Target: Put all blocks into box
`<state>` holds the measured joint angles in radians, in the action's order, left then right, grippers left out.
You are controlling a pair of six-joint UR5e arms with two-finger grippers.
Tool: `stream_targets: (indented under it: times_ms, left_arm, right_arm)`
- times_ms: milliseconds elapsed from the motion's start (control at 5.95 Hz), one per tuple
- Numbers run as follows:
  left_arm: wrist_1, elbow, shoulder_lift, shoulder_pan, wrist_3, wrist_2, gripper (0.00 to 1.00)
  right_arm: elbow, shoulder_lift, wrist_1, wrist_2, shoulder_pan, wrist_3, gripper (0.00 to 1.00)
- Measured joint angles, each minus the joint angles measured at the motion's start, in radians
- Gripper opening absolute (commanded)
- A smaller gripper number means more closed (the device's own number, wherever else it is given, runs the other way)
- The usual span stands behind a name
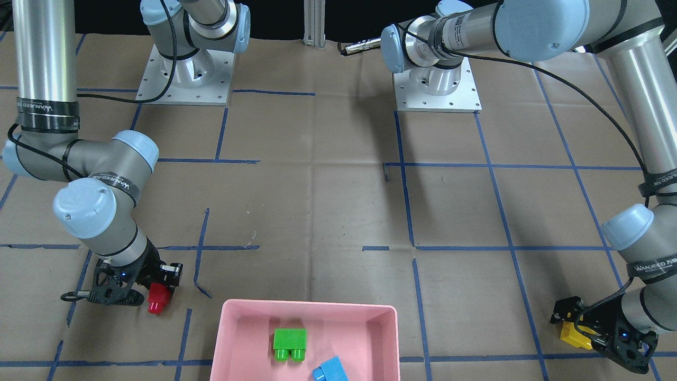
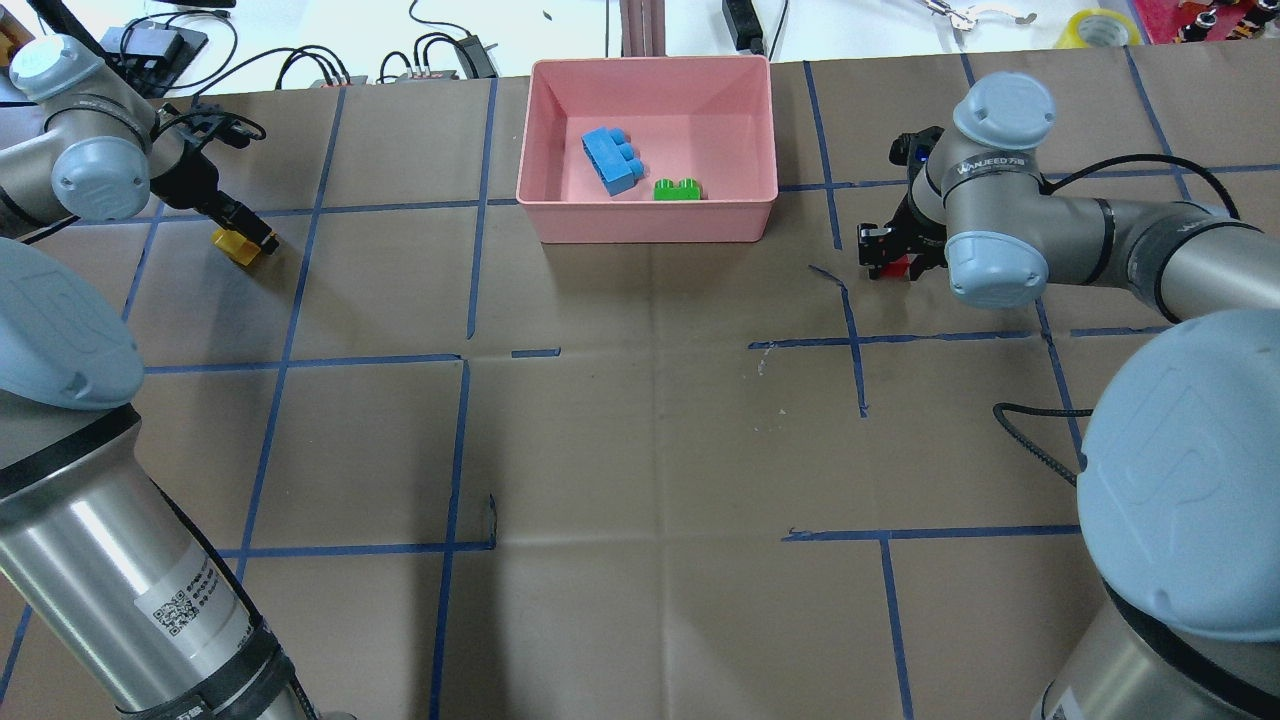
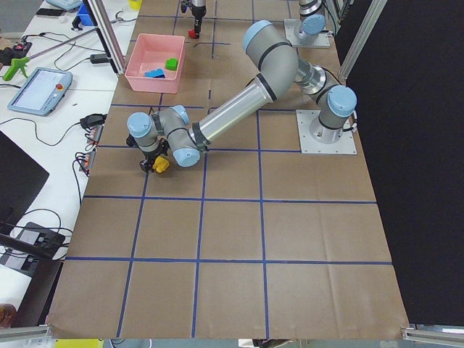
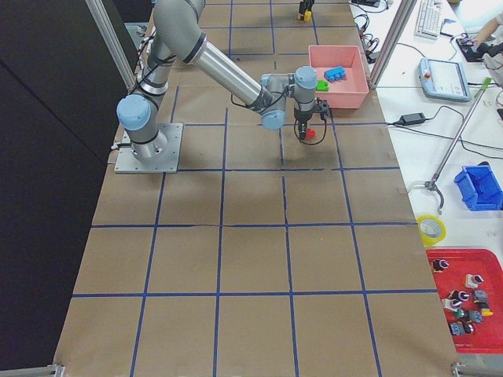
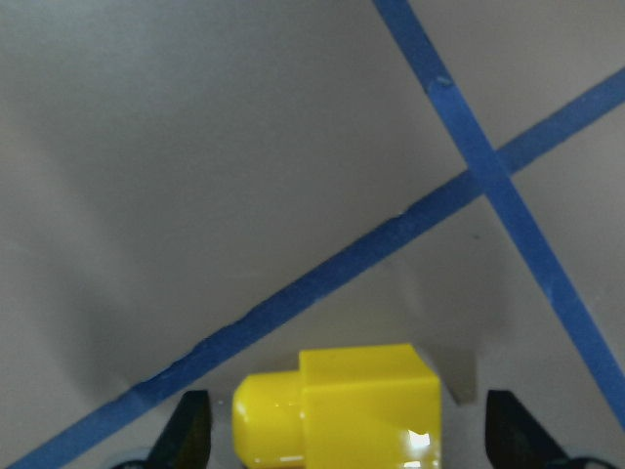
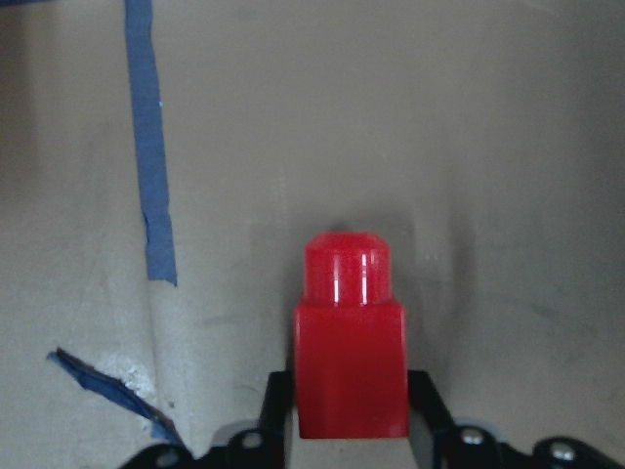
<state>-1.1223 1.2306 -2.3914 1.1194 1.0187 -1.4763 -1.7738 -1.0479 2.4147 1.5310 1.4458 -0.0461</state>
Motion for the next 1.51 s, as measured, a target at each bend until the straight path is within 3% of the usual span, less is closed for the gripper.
stream_targets:
  times_ms: [336,672,1008,1344,1511]
  left_arm:
    - [-0.001,0.006,0.006,-0.001,-0.005,-0.030,0.46]
    - [-0.006,0.000,0.015,-0.001,-0.005,-0.114,0.26]
    - [-0.011,-0.011,0.030,-0.001,-0.009,-0.149,0.25]
    - [-0.048,-0.070,0.056,0.015,-0.061,-0.158,0.24]
    - [-0.101,-0.117,0.066,0.042,-0.155,-0.154,0.25]
  right_arm:
    - [0.028,-0.036,-0.016,0.033,0.000,-0.010,0.09]
    - [0.084,-0.128,-0.152,0.102,0.002,-0.026,0.09]
    - [0.183,-0.197,-0.343,0.051,0.034,-0.004,0.09]
    - [0.298,-0.172,-0.379,-0.161,0.128,0.180,0.09]
    - [0.369,-0.101,-0.368,-0.261,0.173,0.245,0.11]
